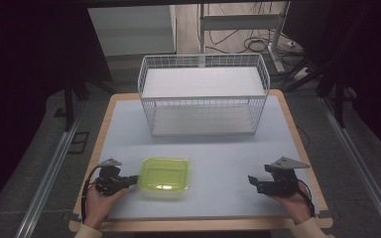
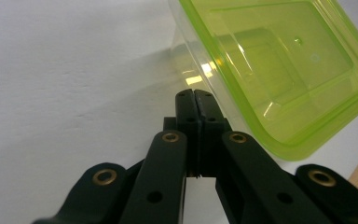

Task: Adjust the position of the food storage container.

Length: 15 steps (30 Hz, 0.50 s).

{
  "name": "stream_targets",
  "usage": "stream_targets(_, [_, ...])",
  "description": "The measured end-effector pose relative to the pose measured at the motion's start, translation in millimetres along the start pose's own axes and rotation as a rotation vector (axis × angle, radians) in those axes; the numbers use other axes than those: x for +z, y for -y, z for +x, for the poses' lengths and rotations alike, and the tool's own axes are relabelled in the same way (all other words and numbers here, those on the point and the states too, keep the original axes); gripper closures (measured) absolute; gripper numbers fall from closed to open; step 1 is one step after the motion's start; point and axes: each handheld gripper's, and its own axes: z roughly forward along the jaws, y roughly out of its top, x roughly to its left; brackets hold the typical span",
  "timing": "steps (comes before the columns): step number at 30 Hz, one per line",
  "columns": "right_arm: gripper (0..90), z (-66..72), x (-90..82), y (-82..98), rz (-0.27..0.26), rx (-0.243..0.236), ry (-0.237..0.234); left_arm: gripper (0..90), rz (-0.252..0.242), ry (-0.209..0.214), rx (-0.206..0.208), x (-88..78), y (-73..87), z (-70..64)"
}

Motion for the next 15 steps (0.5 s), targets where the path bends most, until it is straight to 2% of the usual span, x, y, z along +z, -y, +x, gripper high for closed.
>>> stream_targets(15, [22.0,-0.3,-0.7,-0.5,-0.003,0.009,0.000,90.0,0.020,0.021,0.022,13.0,-8.8,-15.1])
